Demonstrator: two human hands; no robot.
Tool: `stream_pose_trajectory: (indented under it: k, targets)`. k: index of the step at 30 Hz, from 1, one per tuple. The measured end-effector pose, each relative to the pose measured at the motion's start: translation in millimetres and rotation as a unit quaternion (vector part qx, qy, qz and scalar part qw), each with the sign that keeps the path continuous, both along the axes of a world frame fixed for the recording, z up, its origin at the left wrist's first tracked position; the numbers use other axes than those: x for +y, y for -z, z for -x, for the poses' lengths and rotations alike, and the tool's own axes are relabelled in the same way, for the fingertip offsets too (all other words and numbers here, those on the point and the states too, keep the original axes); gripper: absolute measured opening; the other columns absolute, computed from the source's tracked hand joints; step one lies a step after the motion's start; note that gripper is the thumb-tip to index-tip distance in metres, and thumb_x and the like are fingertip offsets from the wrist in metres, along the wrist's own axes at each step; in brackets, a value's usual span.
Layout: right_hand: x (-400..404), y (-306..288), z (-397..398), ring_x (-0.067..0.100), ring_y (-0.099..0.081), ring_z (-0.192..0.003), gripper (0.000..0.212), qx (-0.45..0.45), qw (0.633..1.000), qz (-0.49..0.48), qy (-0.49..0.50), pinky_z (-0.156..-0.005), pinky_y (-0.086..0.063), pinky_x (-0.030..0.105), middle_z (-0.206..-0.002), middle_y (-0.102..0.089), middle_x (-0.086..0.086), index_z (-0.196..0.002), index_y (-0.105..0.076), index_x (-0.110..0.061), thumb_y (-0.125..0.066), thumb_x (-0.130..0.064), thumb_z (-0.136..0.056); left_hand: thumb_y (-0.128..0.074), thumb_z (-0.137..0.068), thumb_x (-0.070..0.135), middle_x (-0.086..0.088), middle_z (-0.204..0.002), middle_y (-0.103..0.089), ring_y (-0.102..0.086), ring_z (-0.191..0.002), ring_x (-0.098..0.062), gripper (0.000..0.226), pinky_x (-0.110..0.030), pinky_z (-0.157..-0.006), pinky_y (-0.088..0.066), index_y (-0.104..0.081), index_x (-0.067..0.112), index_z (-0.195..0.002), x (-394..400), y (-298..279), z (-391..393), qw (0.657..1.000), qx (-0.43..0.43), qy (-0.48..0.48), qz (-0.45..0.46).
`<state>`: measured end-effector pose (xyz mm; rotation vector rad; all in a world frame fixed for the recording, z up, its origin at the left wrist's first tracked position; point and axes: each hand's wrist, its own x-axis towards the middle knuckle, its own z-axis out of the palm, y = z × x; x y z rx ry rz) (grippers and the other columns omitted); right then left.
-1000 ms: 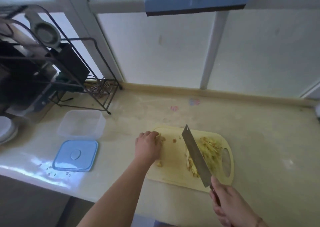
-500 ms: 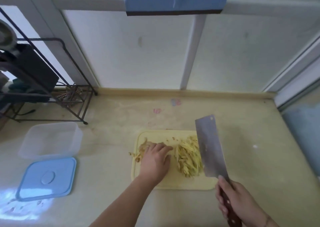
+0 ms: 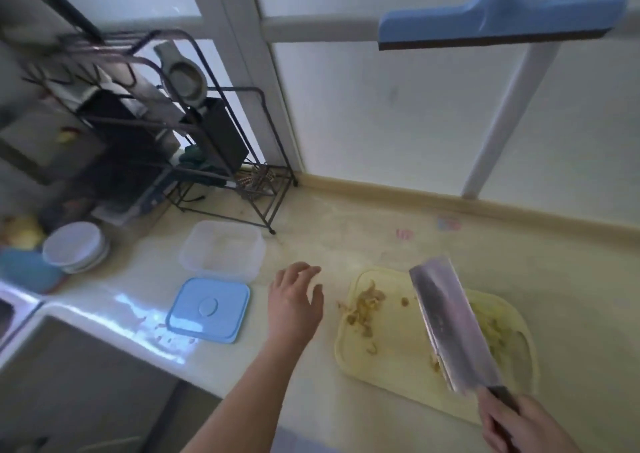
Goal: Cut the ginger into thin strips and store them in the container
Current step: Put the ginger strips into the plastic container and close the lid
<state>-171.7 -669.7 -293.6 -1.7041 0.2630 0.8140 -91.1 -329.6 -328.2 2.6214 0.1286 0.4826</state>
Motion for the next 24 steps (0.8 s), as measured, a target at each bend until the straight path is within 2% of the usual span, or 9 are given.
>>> stream_pose_trajectory:
  k: [3, 5, 7, 9, 12, 14, 16, 20, 24]
  targets:
    - [34.7, -4.5, -11.1, 0.018, -0.040, -0.036, 0.055, 0.001, 0.999, -0.034, -0.026, -0.040, -0.031, 0.023, -0.043, -0.044, 0.017, -0.046, -0.052, -0.010, -0.059, -0.021, -0.100, -0.071, -0.088, 0.027, -0.004, -0.133, -0.060, -0.047, -0.123, -0.033, 0.041, -0.051, -0.101, -0.041, -0.064, 0.018, -0.128, 49.0, -9.8, -7.0, 0.987, 0.057, -0.137, -0.058]
    - [55.4, -8.1, -17.4, 0.019, -0.040, -0.035, 0.056, -0.001, 0.997, -0.051, -0.052, -0.040, -0.031, 0.024, -0.044, -0.043, 0.016, -0.048, -0.052, -0.011, -0.065, -0.046, -0.090, -0.063, -0.094, 0.040, 0.001, -0.149, -0.046, -0.028, -0.140, -0.028, 0.056, -0.049, -0.114, -0.021, -0.049, 0.019, -0.144, 71.7, -11.0, -10.3, 0.966, 0.149, -0.199, -0.071]
    - [69.6, -10.9, -20.8, 0.019, -0.040, -0.035, 0.055, 0.019, 0.994, -0.081, -0.065, -0.039, -0.030, 0.024, -0.047, -0.042, 0.015, -0.051, -0.051, -0.011, -0.068, -0.060, -0.070, -0.056, -0.098, 0.044, 0.003, -0.150, -0.046, -0.023, -0.144, -0.024, 0.055, -0.048, -0.116, -0.011, -0.045, 0.021, -0.146, 86.3, -5.5, -11.8, 0.956, 0.180, -0.216, -0.087]
    - [75.7, -9.6, -21.5, 0.019, -0.039, -0.034, 0.056, 0.035, 0.993, -0.089, -0.068, -0.040, -0.029, 0.024, -0.049, -0.040, 0.015, -0.053, -0.051, -0.011, -0.069, -0.063, -0.063, -0.054, -0.099, 0.040, 0.005, -0.141, -0.055, -0.029, -0.141, -0.022, 0.045, -0.047, -0.115, -0.008, -0.053, 0.024, -0.141, 93.7, -2.2, -12.7, 0.954, 0.181, -0.212, -0.107]
    - [77.2, -8.5, -19.0, 0.019, -0.040, -0.034, 0.068, 0.034, 0.994, -0.088, -0.059, -0.041, -0.028, 0.023, -0.050, -0.040, 0.015, -0.053, -0.051, -0.012, -0.075, -0.076, -0.054, -0.060, -0.096, 0.023, 0.001, -0.120, -0.070, -0.050, -0.125, -0.025, 0.028, -0.046, -0.109, -0.015, -0.069, 0.020, -0.122, 95.7, 4.5, -17.8, 0.967, 0.135, -0.198, -0.092]
    - [76.1, -7.8, -15.9, 0.018, -0.040, -0.033, 0.075, 0.021, 0.995, -0.082, -0.047, -0.040, -0.028, 0.022, -0.049, -0.040, 0.015, -0.054, -0.050, -0.012, -0.076, -0.082, -0.047, -0.061, -0.089, 0.012, -0.004, -0.100, -0.074, -0.064, -0.101, -0.031, 0.022, -0.047, -0.099, -0.032, -0.076, 0.015, -0.105, 92.2, 10.6, -20.1, 0.979, 0.081, -0.171, -0.073]
    - [72.8, -6.0, -13.7, 0.018, -0.040, -0.032, 0.076, 0.020, 0.996, -0.082, -0.039, -0.039, -0.029, 0.022, -0.048, -0.041, 0.015, -0.053, -0.050, -0.012, -0.077, -0.083, -0.045, -0.058, -0.082, 0.013, -0.004, -0.086, -0.074, -0.068, -0.081, -0.031, 0.022, -0.041, -0.086, -0.038, -0.077, 0.012, -0.094, 79.5, 14.6, -18.1, 0.991, 0.024, -0.118, -0.062]
    - [65.0, -4.3, -5.9, 0.016, -0.037, -0.033, 0.073, 0.038, 0.995, -0.087, -0.005, -0.038, -0.029, 0.021, -0.049, -0.040, 0.016, -0.055, -0.051, -0.011, -0.082, -0.076, -0.044, -0.051, -0.082, 0.022, 0.000, -0.083, -0.073, -0.067, -0.073, -0.025, 0.029, -0.036, -0.074, -0.047, -0.076, 0.012, -0.094, 24.7, 17.9, -12.3, 0.998, -0.040, 0.025, -0.046]
    - [56.3, -3.0, 3.3, 0.013, -0.033, -0.032, 0.057, 0.052, 0.993, -0.099, 0.035, -0.038, -0.026, 0.018, -0.047, -0.037, 0.014, -0.061, -0.046, -0.005, -0.073, -0.052, -0.074, -0.052, -0.081, 0.021, 0.002, -0.084, -0.073, -0.067, -0.072, -0.024, 0.028, -0.036, -0.068, -0.053, -0.076, 0.014, -0.094, -20.6, 26.8, -8.0, 0.995, -0.029, 0.088, -0.046]
